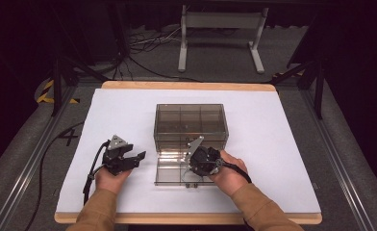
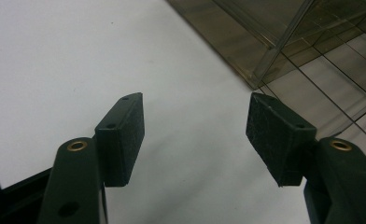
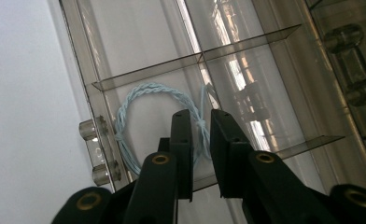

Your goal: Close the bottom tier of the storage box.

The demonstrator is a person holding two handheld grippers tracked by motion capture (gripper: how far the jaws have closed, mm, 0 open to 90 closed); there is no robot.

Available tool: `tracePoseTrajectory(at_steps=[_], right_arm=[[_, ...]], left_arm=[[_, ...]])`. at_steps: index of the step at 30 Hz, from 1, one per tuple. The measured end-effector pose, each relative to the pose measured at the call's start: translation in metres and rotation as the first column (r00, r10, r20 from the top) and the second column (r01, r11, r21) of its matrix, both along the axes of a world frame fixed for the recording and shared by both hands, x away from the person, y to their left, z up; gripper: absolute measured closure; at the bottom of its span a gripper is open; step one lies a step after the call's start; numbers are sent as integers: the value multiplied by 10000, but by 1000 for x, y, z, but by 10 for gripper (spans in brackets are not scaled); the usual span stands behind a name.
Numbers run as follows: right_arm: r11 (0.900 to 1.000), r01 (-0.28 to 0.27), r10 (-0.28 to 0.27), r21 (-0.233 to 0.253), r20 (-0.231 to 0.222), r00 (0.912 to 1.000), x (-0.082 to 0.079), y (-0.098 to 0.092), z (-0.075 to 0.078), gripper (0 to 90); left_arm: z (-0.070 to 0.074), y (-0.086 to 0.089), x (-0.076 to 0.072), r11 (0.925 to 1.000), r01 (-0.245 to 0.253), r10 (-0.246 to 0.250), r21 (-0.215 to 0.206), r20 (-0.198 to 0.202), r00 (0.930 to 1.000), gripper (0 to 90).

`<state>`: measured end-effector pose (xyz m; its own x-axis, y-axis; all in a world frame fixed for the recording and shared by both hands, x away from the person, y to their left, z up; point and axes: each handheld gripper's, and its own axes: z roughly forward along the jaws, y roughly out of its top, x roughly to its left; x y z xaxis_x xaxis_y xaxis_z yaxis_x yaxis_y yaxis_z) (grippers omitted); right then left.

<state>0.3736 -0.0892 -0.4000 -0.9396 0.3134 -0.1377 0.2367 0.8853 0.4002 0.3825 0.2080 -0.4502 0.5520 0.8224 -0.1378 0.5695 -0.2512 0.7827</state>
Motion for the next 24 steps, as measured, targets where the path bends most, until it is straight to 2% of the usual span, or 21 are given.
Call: tracePoseTrajectory(at_steps=[6,10,13,15,24], right_arm=[[9999,7,-10,148,165,9999,-1,-3,4,798],[9996,61,-68,282,248,9997,-2,-6,8,851],[9987,39,-46,516,132,9999,-2,-10,12,899],[9967,114,-123,799,114,9999,-3,-14,15,900],[9888,11,-14,1494,17,10000,-7,-28,27,900]], left_arm=[[0,0,0,10000,-19,19,-8,20,10000,378],[0,0,0,10000,-12,12,-14,30,10000,378],[0,0,1,10000,-12,12,-46,43,10000,379],[0,0,2,10000,-12,13,-35,67,10000,380],[-1,-1,3,9999,38,-38,-149,40,10000,382]])
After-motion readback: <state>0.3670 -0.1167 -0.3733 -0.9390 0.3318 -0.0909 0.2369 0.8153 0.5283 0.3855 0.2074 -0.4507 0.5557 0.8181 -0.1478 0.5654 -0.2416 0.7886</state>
